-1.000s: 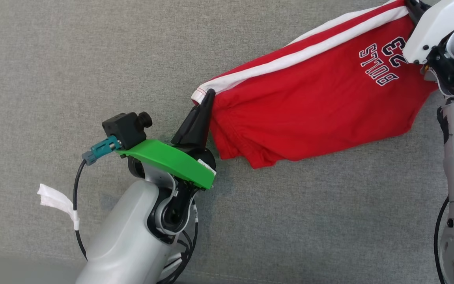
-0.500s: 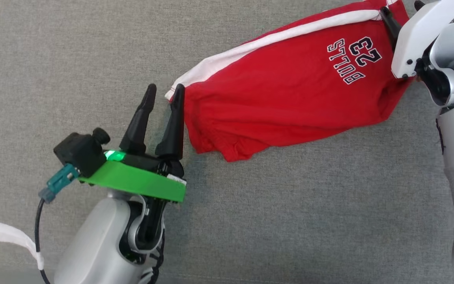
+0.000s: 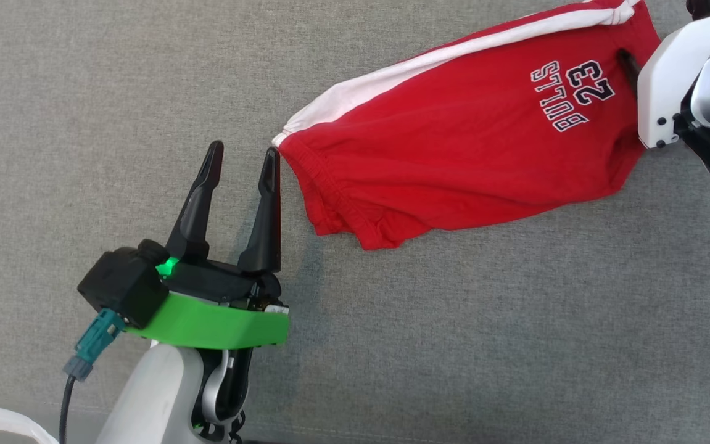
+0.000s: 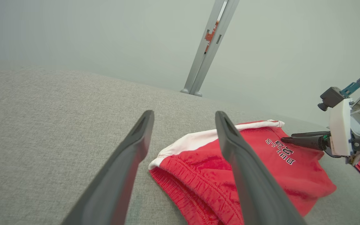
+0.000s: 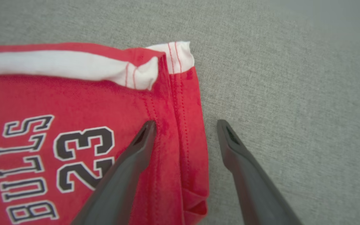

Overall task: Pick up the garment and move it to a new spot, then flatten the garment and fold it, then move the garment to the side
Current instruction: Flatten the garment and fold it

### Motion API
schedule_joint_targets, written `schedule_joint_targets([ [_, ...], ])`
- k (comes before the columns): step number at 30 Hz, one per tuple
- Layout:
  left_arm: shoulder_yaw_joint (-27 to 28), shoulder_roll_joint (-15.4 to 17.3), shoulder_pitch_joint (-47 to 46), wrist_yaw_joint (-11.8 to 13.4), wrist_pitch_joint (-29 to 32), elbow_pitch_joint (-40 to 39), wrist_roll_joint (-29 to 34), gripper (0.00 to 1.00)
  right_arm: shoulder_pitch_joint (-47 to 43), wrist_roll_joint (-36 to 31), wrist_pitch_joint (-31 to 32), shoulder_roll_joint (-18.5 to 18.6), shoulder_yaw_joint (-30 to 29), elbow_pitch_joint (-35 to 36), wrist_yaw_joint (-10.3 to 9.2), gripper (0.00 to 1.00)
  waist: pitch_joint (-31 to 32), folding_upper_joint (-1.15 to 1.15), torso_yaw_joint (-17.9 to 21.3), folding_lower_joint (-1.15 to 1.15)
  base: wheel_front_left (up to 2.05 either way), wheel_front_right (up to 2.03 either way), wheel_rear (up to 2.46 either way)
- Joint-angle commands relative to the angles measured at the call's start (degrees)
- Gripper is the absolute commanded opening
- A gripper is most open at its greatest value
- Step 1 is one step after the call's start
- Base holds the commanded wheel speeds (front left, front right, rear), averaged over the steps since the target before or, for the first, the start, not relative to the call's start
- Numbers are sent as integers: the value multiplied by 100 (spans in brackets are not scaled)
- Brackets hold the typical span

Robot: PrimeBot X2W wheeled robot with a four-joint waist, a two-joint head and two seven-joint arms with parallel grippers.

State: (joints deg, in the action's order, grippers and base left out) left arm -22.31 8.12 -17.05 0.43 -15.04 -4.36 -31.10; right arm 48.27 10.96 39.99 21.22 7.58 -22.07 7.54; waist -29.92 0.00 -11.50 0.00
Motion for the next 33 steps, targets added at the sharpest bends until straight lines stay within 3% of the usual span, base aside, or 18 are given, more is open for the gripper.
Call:
schedule_joint_targets([
  [1, 84, -65, 104, -71, -14, 5, 128, 100, -112, -90, 68, 62, 65, -88, -11, 100, -23, 0, -35, 0, 0, 0, 0],
  [7, 350, -322, 378, -349, -14, 81, 660, 100, -149, 134, 111, -147, 113, -413, -3, 100, -28, 0, -119, 0, 0, 0, 0],
  [8, 394, -349, 404, -380, -14, 101, 728, 100, -159, 233, 56, -225, 49, -451, 2, 10, -16, 0, -120, 0, 0, 0, 0],
  [9, 452, -383, 442, -426, -14, 133, 813, 100, -177, 316, -4, -298, -6, -494, 2, 0, 16, 0, -111, 0, 0, 0, 0],
  [15, 814, -478, 791, -564, -15, 237, 1053, 100, -287, 776, -597, -454, -560, -527, -10, 0, 295, 0, 139, 0, 0, 0, 0],
  [25, 1172, -517, 1392, -717, -15, 403, 1190, 100, -649, 738, -980, 81, -1630, -329, -9, 0, 839, 0, 377, 0, 0, 0, 0],
  [29, 1185, -520, 1583, -716, -15, 463, 1047, 100, -762, 842, -884, -9, -1456, 36, -8, 0, 1052, 0, 368, 0, 0, 0, 0],
  [33, 1139, -521, 1723, -679, -15, 496, 1022, 100, -889, 981, -648, -276, -839, 414, -7, 0, 1235, 0, 309, 0, 0, 0, 0],
])
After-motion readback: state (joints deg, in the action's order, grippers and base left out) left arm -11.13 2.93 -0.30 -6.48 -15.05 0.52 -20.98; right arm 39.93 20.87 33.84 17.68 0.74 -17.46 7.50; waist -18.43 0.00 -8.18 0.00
